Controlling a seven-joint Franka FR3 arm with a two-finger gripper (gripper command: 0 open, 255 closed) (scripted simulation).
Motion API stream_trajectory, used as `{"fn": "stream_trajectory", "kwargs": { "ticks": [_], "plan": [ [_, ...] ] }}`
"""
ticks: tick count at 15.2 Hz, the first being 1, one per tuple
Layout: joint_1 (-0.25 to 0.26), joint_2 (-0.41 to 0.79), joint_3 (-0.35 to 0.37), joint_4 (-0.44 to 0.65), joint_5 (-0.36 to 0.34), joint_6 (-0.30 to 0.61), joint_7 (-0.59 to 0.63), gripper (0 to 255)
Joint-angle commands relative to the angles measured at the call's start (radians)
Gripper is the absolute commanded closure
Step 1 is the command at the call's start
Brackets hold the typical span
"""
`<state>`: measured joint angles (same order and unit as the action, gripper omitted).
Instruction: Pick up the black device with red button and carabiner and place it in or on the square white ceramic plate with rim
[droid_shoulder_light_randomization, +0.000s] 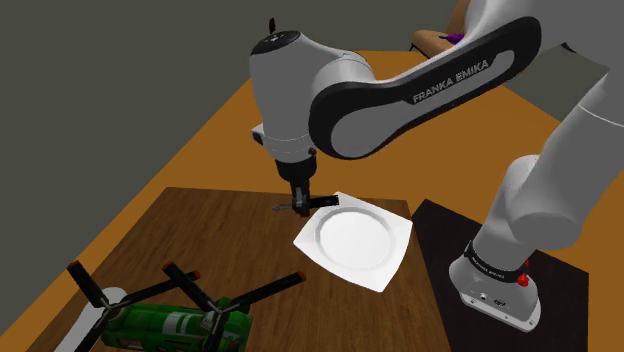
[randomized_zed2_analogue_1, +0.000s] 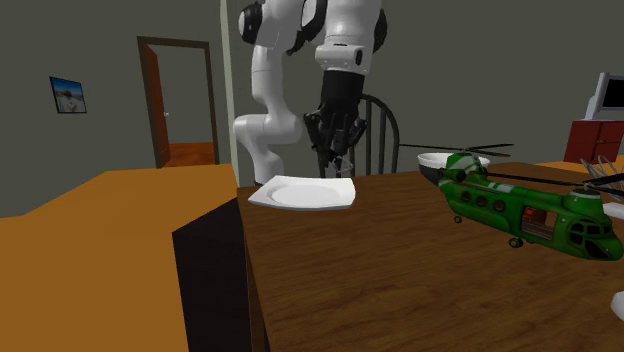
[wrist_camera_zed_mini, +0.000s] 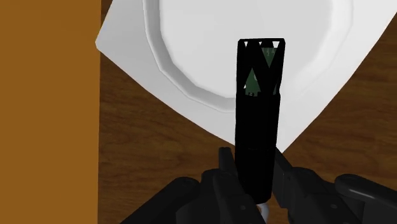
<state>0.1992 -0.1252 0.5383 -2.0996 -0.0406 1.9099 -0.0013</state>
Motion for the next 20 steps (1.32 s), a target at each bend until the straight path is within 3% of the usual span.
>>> {"fn": "stream_trajectory", "kwargs": {
  "ticks": [1,8,20],
  "plan": [
    [0.004,-0.095,-0.014,-0.087,0.048,0.006,-0.035,255],
    [0.065,-0.407,-0.09,-0.352,0.16,-0.022,-0.139,255],
    [0.064,-0.343,-0.054,-0.469,0.162,0.156,-0.115,255]
  ]
}}
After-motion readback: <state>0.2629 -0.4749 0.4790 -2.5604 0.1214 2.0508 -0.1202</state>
